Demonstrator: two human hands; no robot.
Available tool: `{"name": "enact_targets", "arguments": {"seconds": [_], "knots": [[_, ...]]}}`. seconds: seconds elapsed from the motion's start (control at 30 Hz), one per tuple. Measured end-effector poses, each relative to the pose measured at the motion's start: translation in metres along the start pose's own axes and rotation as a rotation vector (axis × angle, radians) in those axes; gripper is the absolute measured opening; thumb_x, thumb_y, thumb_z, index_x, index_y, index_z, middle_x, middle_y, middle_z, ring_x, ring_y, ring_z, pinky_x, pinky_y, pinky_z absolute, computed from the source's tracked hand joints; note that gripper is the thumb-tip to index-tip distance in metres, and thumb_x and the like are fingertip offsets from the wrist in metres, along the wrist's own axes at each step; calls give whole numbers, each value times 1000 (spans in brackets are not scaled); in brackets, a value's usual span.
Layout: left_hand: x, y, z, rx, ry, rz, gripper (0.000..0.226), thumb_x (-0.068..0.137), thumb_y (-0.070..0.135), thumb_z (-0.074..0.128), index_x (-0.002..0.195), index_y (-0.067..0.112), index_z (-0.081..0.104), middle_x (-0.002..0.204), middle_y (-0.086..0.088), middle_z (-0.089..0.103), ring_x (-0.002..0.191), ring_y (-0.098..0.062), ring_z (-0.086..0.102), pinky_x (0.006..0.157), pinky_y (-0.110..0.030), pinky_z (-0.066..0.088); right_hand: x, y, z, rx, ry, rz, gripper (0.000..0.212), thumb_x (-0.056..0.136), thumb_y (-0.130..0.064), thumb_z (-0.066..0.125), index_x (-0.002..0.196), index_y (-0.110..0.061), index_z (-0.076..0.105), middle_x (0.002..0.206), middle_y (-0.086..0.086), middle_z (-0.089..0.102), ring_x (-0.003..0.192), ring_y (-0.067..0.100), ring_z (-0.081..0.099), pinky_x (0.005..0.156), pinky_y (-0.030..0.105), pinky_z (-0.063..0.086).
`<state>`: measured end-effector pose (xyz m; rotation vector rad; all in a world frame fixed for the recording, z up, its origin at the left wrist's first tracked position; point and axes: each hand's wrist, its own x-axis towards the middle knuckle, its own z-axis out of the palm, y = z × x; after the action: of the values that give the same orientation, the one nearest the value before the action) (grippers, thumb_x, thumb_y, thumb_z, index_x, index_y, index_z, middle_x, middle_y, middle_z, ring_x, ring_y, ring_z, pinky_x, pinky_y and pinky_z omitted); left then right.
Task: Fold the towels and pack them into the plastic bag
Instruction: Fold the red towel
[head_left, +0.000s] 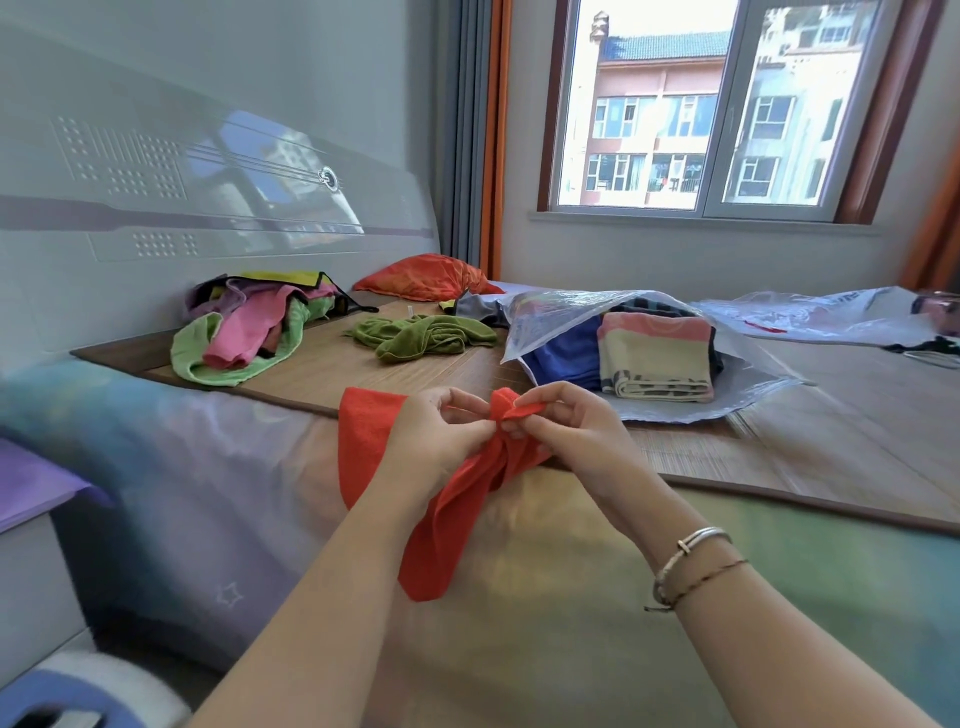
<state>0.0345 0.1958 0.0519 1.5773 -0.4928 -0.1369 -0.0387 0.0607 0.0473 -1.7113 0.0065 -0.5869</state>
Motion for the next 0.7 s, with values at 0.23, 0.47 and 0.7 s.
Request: {"name": "enact_targets", "arguments": {"seconds": [0.23,0.47,0.7], "knots": [[3,-3,0,-78,98,5,18,82,-2,68,82,15,63,82,-7,71,71,-21,65,73,-37,54,8,7,1,-353,147,-153,13,83,-15,73,76,-25,69,71,1,54,69,14,53,70,37,49],[1,2,3,-352,15,-119,20,87,-5,61,76,10,69,65,-5,69,51,-12,62,51,-21,53,2,-7,-1,-201,37,-138,15,92,-17,62,80,-10,67,79,2,64,77,10,56,71,23,46],[-7,8,10,-225,-61,-137,42,59,-13,79,91,9,61,99,-22,68,90,-36,66,92,-52,52,7,4,3,-290,124,-59,14,94,-12,58,84,-20,61,71,10,71,64,19,61,68,45,52]]}}
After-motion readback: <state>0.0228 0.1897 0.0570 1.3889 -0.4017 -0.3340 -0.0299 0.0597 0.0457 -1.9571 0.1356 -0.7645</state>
